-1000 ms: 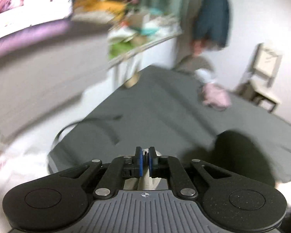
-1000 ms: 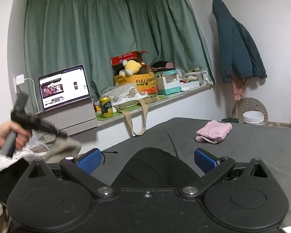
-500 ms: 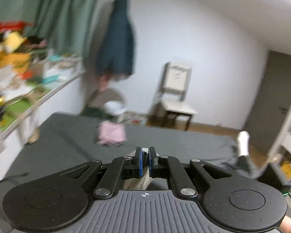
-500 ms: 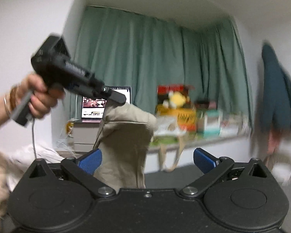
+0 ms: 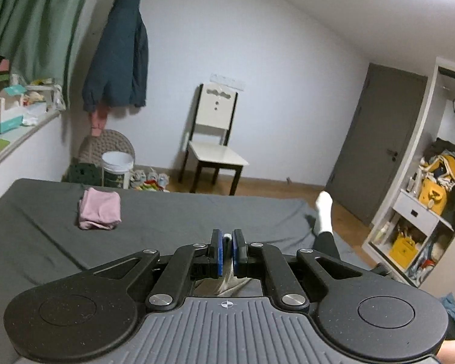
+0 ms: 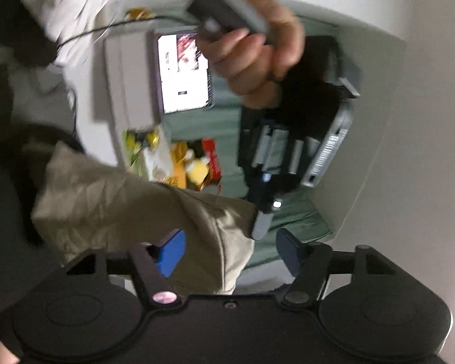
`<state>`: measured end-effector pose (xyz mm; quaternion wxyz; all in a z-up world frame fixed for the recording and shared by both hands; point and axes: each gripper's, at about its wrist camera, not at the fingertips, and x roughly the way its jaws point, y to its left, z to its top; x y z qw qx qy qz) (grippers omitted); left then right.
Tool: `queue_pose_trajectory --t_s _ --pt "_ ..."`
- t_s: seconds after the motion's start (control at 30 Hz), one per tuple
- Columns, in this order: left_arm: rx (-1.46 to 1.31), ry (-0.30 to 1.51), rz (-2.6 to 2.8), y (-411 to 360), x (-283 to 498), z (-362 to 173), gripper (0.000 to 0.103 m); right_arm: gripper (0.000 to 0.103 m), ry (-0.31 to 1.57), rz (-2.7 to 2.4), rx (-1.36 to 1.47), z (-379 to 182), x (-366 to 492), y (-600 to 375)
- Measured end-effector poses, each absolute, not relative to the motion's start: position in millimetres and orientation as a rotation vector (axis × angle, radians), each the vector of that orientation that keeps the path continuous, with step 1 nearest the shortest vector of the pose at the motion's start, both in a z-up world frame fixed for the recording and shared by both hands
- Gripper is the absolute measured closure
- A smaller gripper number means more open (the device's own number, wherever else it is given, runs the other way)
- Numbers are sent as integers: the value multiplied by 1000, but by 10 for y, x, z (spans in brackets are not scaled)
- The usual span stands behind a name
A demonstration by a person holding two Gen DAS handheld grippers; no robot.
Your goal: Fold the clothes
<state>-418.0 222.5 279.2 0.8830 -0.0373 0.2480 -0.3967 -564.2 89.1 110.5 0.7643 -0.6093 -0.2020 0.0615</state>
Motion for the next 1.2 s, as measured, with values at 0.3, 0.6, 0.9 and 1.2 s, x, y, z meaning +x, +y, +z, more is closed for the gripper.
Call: queue_pose_trajectory --t_s 0.3,0.6,0.9,1.2 --pt "-74 535 -845 2123 -4151 2743 97 91 -354 94 -1347 1062 -5488 978" --pt "73 415 -820 2113 -4298 2700 82 100 -339 46 -1223 1217 -5454 907" --pt "199 211 -561 2717 -4545 2579 0 100 -460 -225 -1110 1627 -5498 519" --pt "160 238 -680 2791 -4284 2261 0 100 -536 -479 -1007 2245 -6025 44"
